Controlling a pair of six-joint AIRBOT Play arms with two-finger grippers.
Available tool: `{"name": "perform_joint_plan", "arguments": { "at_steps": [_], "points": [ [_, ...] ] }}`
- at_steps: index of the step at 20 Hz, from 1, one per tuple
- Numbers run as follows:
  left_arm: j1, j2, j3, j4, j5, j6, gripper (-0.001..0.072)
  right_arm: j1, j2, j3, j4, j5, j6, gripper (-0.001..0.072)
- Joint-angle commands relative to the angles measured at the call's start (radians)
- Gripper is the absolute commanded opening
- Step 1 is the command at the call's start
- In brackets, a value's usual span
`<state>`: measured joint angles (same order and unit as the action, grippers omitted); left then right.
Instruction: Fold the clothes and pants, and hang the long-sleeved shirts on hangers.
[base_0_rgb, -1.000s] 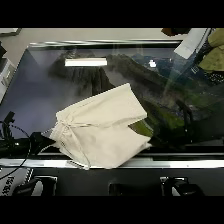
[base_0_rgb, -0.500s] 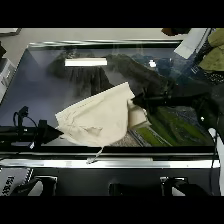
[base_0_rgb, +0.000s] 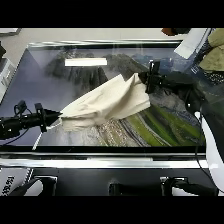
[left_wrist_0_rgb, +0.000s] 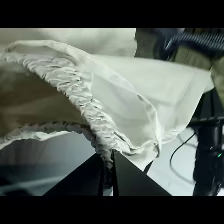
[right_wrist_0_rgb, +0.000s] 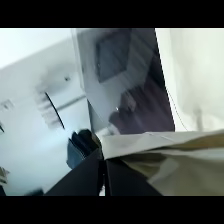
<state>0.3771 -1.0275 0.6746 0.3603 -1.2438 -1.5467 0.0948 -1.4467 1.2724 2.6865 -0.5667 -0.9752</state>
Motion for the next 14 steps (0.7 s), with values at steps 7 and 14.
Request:
{"name": "perform_joint_plan", "arguments": {
  "at_steps": [7, 14],
  "points": [
    [0.062, -0.090, 0.000, 0.000, 0.087, 0.010, 0.0016, 0.142, -0.217, 0.185, -0.002, 0.274, -0.041, 0.0019],
    [0.062, -0.151, 0.000, 0.006, 0.198, 0.010, 0.0016, 0.204, -0.416, 0.362, -0.012, 0.320, -0.076, 0.0020]
  ]
}}
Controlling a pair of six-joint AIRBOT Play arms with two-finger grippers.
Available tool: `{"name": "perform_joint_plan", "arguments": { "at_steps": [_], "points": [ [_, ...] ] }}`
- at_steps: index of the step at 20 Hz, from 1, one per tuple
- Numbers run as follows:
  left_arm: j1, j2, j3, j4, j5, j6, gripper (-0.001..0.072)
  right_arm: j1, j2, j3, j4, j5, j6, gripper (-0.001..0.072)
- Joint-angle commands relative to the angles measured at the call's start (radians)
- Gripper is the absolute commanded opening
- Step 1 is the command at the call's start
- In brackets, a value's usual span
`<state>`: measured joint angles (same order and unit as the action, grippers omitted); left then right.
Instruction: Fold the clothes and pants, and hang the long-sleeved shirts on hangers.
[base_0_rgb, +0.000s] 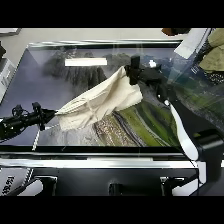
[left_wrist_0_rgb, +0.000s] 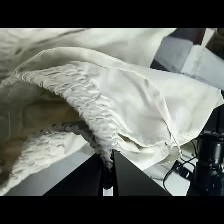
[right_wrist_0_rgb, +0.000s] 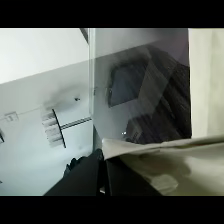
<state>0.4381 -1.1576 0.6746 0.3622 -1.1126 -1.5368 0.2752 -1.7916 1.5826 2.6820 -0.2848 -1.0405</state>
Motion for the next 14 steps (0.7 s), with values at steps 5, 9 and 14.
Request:
{"name": "perform_joint_plan", "arguments": {
  "at_steps": [5, 9, 14],
  "points": [
    [0.001, -0.058, 0.000, 0.004, 0.188, -0.026, 0.0016, 0.034, -0.140, 0.051, -0.008, 0.055, -0.011, 0.0158],
    [0.001, -0.083, 0.000, 0.004, 0.251, -0.024, 0.0230, 0.032, -0.144, 0.051, -0.033, 0.068, -0.019, 0.0445],
    [0.033, -0.081, 0.001, 0.004, 0.335, -0.003, 0.0276, -0.058, -0.088, 0.051, -0.069, -0.106, -0.230, 0.0496]
  ]
}}
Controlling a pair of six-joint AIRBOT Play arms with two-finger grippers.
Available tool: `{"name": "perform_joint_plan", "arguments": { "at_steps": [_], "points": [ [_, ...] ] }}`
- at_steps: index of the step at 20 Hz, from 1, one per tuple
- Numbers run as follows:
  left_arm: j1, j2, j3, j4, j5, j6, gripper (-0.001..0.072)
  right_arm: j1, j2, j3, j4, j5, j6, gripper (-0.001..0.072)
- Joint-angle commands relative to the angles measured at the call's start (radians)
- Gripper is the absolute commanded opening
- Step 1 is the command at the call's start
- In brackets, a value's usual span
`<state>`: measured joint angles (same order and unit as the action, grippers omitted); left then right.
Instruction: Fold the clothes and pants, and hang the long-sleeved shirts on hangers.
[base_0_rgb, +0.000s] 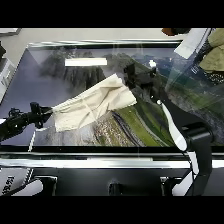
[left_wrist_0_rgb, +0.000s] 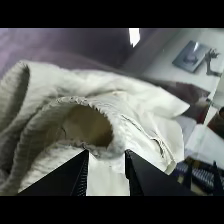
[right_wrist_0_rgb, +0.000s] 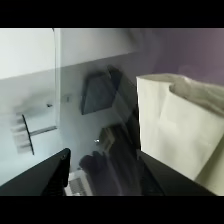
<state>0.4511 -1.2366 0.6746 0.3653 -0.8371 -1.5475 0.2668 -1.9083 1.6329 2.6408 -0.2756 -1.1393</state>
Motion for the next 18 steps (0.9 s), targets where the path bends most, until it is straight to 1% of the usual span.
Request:
{"name": "perform_joint_plan", "arguments": {
  "at_steps": [1, 2, 3, 4, 6, 7, 8, 9, 12, 13, 15, 18],
  "points": [
    [0.037, -0.002, 0.001, 0.001, 0.072, 0.007, 0.0277, -0.082, 0.043, 0.001, -0.056, -0.185, -0.153, 0.0496],
    [0.056, -0.002, 0.001, 0.001, 0.083, 0.008, 0.0359, -0.113, 0.053, 0.001, -0.096, -0.254, -0.156, 0.0496],
    [0.075, -0.002, 0.001, 0.001, 0.088, 0.008, 0.0459, -0.147, 0.058, 0.001, -0.143, -0.323, -0.155, 0.0497],
    [0.095, -0.002, 0.001, 0.001, 0.086, 0.018, 0.0466, -0.175, 0.059, 0.001, -0.187, -0.374, -0.156, 0.0503],
    [0.126, 0.002, 0.001, 0.001, 0.067, 0.031, 0.0477, -0.222, 0.059, 0.001, -0.272, -0.456, -0.184, 0.0662],
    [0.135, 0.005, 0.001, 0.001, 0.057, 0.044, 0.0478, -0.240, 0.058, 0.001, -0.298, -0.497, -0.190, 0.0665],
    [0.141, 0.010, 0.002, 0.001, 0.037, 0.076, 0.0504, -0.258, 0.056, 0.001, -0.312, -0.550, -0.216, 0.0690],
    [0.141, 0.017, 0.003, 0.001, 0.023, 0.113, 0.0536, -0.272, 0.055, 0.001, -0.328, -0.603, -0.244, 0.0693],
    [0.139, 0.032, 0.003, 0.002, -0.032, 0.194, 0.0536, -0.282, 0.039, 0.001, -0.345, -0.724, -0.306, 0.0699],
    [0.139, 0.032, 0.003, 0.002, -0.052, 0.209, 0.0536, -0.280, 0.027, 0.001, -0.344, -0.755, -0.313, 0.0699],
    [0.139, 0.033, 0.003, 0.002, -0.074, 0.214, 0.0536, -0.280, 0.002, 0.001, -0.341, -0.803, -0.312, 0.0699],
    [0.139, 0.032, 0.003, 0.002, -0.072, 0.214, 0.0536, -0.280, -0.023, 0.001, -0.325, -0.864, -0.311, 0.0699]
  ]
}}
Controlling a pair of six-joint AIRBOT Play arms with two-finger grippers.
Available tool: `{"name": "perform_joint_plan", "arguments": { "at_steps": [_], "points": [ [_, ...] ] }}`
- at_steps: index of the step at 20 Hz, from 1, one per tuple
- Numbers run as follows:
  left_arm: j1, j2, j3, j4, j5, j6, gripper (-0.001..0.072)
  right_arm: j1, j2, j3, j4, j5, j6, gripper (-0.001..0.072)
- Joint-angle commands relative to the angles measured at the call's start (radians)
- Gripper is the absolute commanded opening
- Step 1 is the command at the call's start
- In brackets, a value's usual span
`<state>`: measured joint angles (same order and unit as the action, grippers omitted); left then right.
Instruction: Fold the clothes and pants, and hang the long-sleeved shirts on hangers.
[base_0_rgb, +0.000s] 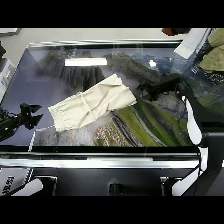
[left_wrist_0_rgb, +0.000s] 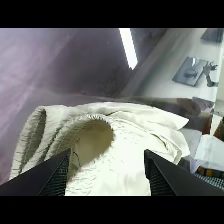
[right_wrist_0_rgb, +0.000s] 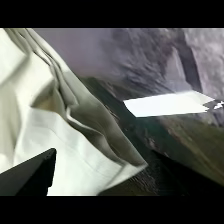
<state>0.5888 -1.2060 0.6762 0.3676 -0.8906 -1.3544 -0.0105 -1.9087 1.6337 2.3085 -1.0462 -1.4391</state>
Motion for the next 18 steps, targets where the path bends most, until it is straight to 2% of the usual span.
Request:
{"name": "perform_joint_plan", "arguments": {
  "at_steps": [1, 5, 7, 9, 10, 11, 12, 13, 14, 15, 18],
  "points": [
    [0.002, 0.002, 0.001, -0.001, -0.018, 0.021, 0.0536, -0.002, -0.025, -0.001, 0.012, -0.116, -0.008, 0.0698],
    [0.002, 0.002, 0.001, -0.001, -0.018, 0.024, 0.0536, 0.055, -0.025, -0.001, 0.000, -0.058, -0.001, 0.0696],
    [0.002, 0.002, 0.001, -0.001, -0.018, 0.024, 0.0536, 0.090, -0.031, -0.001, -0.038, -0.020, 0.044, 0.0694],
    [0.002, 0.002, 0.001, -0.001, -0.018, 0.024, 0.0536, 0.109, -0.048, -0.001, -0.071, -0.023, 0.074, 0.0675],
    [0.002, 0.002, 0.001, -0.001, -0.018, 0.024, 0.0536, 0.116, -0.056, -0.001, -0.075, -0.031, 0.074, 0.0642],
    [0.002, 0.002, 0.001, -0.001, -0.018, 0.024, 0.0536, 0.116, -0.058, -0.001, -0.082, -0.032, 0.075, 0.0532],
    [0.002, 0.002, 0.001, -0.001, -0.018, 0.024, 0.0536, 0.115, -0.057, -0.001, -0.095, -0.030, 0.079, 0.0393],
    [0.002, 0.002, 0.001, -0.001, -0.018, 0.024, 0.0535, 0.111, -0.052, -0.001, -0.111, -0.029, 0.090, 0.0225],
    [0.002, 0.002, 0.001, -0.001, -0.018, 0.024, 0.0535, 0.111, -0.044, -0.001, -0.144, -0.029, 0.103, 0.0097],
    [0.002, 0.002, 0.001, -0.001, -0.019, 0.024, 0.0535, 0.111, -0.031, -0.001, -0.187, -0.035, 0.126, 0.0019],
    [0.002, 0.004, 0.001, -0.001, -0.043, 0.024, 0.0534, 0.111, 0.030, -0.001, -0.329, -0.125, 0.180, 0.0019]
  ]
}}
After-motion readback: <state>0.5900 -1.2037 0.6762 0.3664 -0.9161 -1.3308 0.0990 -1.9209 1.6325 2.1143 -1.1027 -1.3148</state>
